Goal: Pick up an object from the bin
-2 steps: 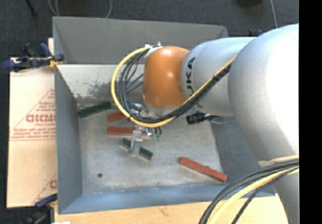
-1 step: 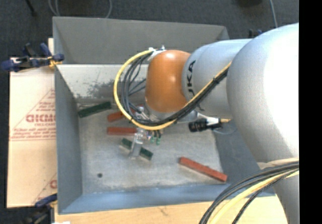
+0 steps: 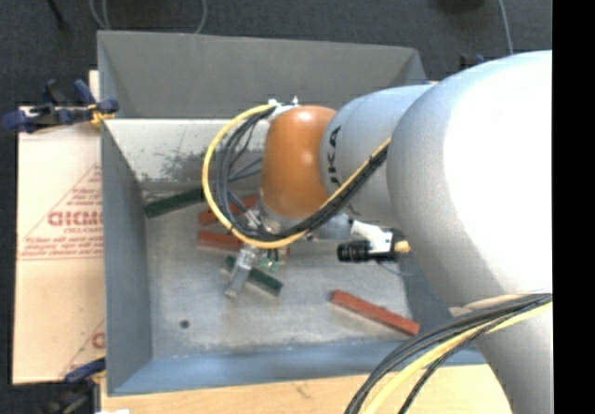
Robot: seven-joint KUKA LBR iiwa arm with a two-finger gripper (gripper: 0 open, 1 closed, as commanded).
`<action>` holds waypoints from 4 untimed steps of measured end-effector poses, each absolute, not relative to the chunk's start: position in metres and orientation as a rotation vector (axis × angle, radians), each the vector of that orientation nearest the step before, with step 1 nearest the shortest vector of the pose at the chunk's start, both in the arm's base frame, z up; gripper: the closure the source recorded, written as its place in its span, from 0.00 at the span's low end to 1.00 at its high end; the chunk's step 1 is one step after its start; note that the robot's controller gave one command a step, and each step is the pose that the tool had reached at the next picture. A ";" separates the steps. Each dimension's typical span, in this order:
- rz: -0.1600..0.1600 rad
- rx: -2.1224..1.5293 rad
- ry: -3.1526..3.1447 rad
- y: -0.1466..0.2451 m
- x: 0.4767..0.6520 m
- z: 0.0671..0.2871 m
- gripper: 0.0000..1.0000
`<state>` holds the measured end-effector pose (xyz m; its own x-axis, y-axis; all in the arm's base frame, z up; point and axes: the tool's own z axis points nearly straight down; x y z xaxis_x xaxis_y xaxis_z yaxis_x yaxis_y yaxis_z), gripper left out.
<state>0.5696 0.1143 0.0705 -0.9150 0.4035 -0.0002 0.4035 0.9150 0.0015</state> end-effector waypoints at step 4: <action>0.004 0.649 3.069 0.112 0.573 0.121 1.00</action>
Offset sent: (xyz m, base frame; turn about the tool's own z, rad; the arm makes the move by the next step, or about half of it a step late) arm 0.0000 0.0000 0.0000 0.0000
